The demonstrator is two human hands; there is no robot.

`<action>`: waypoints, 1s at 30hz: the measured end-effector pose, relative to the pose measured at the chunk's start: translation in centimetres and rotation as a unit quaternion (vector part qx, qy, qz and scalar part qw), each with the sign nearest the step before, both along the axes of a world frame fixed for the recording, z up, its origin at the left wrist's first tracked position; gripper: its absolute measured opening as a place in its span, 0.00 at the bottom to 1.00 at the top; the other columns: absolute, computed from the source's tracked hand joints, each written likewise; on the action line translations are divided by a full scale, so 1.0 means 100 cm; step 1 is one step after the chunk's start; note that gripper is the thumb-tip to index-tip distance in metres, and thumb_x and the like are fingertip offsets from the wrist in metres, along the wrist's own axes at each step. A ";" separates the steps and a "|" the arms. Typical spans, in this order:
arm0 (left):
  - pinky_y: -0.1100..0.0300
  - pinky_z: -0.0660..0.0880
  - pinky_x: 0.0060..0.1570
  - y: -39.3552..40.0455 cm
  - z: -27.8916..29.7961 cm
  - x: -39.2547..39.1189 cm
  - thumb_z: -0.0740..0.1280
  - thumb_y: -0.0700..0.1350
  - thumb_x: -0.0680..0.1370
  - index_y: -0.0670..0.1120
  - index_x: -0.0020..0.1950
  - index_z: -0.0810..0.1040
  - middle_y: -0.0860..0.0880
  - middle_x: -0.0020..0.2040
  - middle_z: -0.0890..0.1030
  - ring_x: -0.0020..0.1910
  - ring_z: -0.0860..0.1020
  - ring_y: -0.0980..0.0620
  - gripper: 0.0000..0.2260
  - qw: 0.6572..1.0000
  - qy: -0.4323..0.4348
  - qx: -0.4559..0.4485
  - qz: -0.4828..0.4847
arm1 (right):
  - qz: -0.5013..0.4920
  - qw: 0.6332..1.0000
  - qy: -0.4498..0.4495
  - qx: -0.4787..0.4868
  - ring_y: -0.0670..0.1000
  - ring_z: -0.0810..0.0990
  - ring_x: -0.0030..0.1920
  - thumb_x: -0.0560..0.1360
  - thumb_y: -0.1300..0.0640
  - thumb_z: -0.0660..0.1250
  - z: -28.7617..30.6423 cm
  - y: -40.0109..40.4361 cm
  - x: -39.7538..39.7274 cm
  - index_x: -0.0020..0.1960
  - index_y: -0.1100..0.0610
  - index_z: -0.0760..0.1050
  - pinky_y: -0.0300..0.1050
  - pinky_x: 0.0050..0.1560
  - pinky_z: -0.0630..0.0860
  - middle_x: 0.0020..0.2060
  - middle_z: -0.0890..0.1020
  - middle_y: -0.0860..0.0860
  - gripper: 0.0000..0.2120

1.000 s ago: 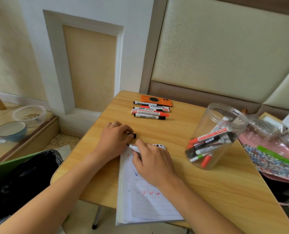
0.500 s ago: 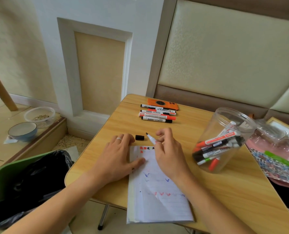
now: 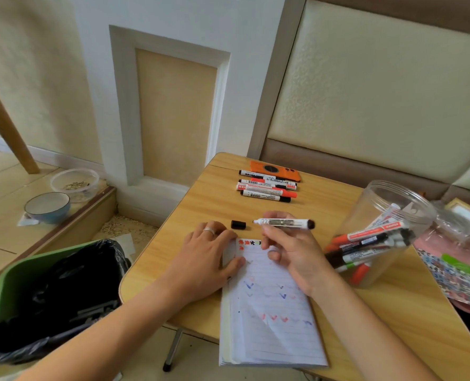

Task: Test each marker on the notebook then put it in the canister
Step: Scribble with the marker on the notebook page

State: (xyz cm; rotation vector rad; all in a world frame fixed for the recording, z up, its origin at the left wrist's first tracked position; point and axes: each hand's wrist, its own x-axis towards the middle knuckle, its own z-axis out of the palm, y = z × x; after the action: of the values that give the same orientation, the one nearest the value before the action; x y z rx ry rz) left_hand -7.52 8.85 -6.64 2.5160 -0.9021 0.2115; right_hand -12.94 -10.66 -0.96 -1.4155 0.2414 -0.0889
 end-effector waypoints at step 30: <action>0.51 0.51 0.74 -0.001 -0.002 -0.001 0.50 0.65 0.81 0.65 0.72 0.63 0.52 0.75 0.66 0.76 0.59 0.51 0.20 0.999 -0.009 0.041 -0.008 | -0.044 0.965 0.019 -0.258 0.49 0.72 0.21 0.79 0.60 0.68 -0.017 0.019 0.001 0.45 0.58 0.77 0.39 0.21 0.66 0.30 0.82 0.56 0.05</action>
State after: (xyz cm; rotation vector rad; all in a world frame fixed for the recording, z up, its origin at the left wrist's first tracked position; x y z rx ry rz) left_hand -7.63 8.70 -6.83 2.5847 -0.9575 0.1965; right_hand -12.80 -8.77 -2.61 -1.9262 0.3279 -0.2086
